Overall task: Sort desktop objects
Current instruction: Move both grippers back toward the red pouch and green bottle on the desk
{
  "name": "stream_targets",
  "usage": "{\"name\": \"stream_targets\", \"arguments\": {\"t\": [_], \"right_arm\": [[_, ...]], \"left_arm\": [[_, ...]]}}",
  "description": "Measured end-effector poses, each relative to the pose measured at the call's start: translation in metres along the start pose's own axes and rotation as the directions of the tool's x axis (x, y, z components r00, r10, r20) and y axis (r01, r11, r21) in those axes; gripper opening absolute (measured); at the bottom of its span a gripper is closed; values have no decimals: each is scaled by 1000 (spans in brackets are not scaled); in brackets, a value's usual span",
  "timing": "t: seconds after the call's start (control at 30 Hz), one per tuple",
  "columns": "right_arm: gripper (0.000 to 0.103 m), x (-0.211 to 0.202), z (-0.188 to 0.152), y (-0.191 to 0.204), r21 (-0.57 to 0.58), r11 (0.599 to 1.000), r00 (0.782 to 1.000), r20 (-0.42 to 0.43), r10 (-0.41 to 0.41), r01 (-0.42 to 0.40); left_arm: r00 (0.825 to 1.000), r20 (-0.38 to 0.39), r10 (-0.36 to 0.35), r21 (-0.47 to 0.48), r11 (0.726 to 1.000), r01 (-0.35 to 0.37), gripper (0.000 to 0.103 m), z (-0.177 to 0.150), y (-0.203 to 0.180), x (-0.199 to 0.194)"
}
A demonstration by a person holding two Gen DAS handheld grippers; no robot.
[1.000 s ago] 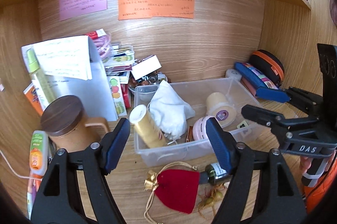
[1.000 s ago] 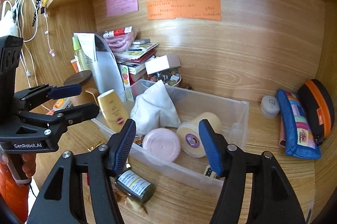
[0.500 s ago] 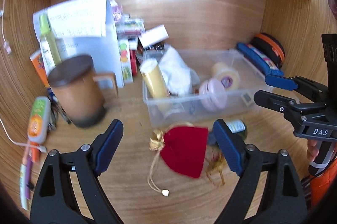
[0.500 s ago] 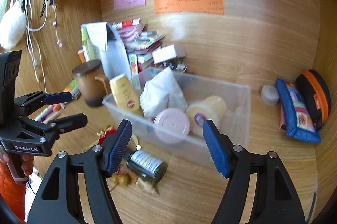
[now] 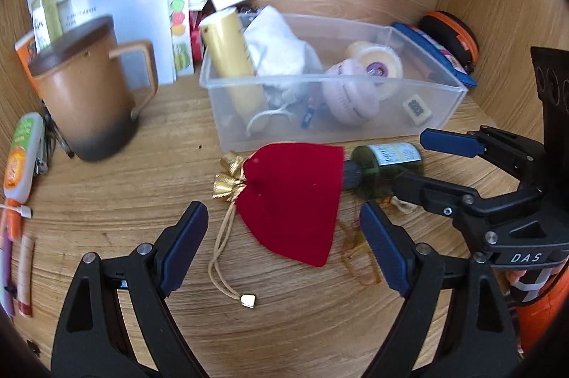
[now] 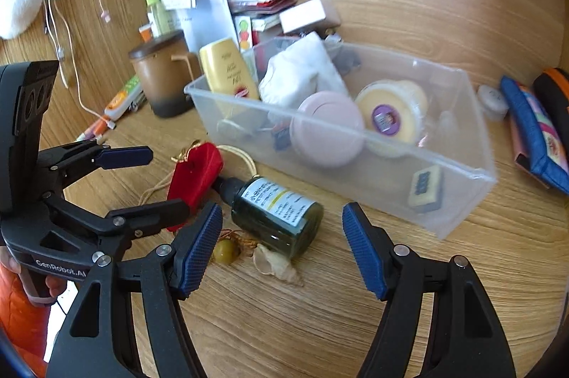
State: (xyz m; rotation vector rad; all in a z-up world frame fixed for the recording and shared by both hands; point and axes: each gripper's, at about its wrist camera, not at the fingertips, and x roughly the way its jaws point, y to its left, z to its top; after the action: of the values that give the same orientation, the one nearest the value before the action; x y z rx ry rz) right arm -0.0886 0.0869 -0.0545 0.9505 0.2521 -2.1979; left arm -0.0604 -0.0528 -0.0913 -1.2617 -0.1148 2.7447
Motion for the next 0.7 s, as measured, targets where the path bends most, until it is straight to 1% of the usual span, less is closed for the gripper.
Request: {"name": "stream_targets", "arguments": {"t": [0.1, 0.2, 0.37, 0.4, 0.5, 0.63, 0.7], "right_arm": [[67, 8, 1, 0, 12, 1000, 1000, -20, 18, -18], [67, 17, 1, 0, 17, 999, 999, -42, 33, -32], [66, 27, 1, 2, 6, 1000, 998, -63, 14, -14], [63, 29, 2, 2, 7, 1000, 998, -68, 14, -14], [62, 30, 2, 0, 21, 1000, 998, -63, 21, -20], [62, 29, 4, -3, 39, 999, 998, -53, 22, -20], [62, 26, 4, -5, 42, 999, 999, -39, 9, -7]], "left_arm": [[1000, -14, -12, -26, 1000, 12, 88, 1, 8, 4], [1000, -24, -3, -39, 999, 2, 88, 2, 13, 8], [999, -41, -14, -65, 998, 11, 88, 5, 20, 15], [999, -49, -23, -76, 997, 20, 88, 6, 21, 17], [997, -65, -43, -92, 995, 37, 88, 7, 24, 23], [997, -67, -30, -77, 997, 25, 88, 9, 21, 26], [998, -65, -14, -67, 998, 9, 88, 9, 20, 27]]}}
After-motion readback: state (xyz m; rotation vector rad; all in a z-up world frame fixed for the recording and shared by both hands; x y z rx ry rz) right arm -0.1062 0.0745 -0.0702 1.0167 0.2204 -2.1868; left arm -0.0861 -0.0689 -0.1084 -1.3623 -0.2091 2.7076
